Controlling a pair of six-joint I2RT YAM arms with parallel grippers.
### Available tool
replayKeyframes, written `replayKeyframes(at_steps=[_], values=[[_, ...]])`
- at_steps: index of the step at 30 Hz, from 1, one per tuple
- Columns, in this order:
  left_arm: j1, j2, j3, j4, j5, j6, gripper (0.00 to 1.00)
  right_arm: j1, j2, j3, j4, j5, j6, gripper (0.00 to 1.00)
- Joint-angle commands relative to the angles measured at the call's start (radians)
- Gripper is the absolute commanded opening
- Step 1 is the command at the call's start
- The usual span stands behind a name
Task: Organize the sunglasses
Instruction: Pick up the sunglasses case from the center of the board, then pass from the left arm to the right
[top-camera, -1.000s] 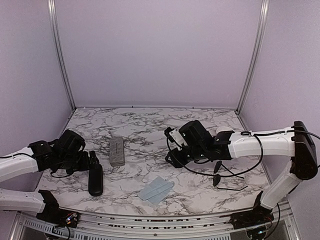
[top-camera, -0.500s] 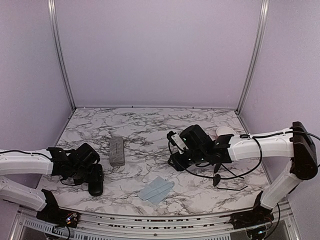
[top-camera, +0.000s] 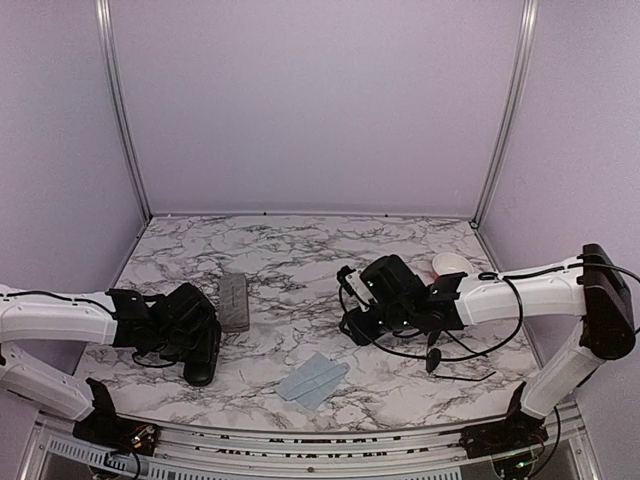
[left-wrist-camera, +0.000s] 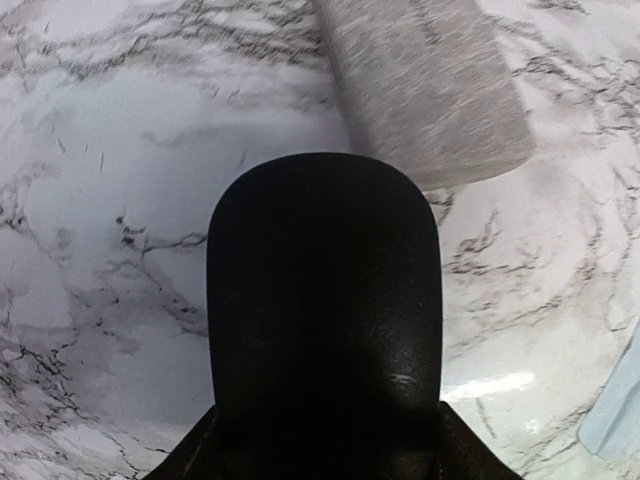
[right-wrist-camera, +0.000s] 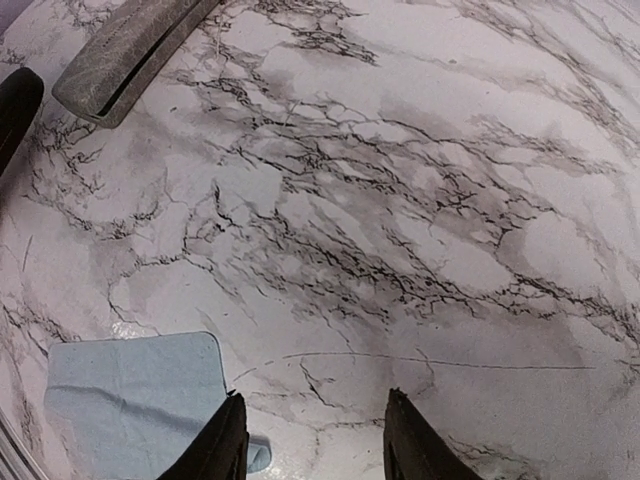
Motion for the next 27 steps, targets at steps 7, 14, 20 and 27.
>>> replayKeyframes(at_steps=[7,14,20,27], values=[[-0.105,-0.023,0.302,0.041,-0.095,0.583,0.36,-0.1,-0.14,0.04,-0.042,-0.11,-0.014,0.48],[-0.144,-0.008,0.282,0.355,0.017,1.012,0.32,-0.203,-0.23,0.055,-0.104,-0.443,-0.014,0.52],[-0.164,0.03,0.244,0.536,0.158,1.285,0.32,-0.2,-0.243,0.042,-0.022,-0.793,0.06,0.63],[-0.204,0.107,0.275,0.575,0.169,1.449,0.33,-0.167,-0.207,0.054,0.087,-0.816,0.144,0.66]])
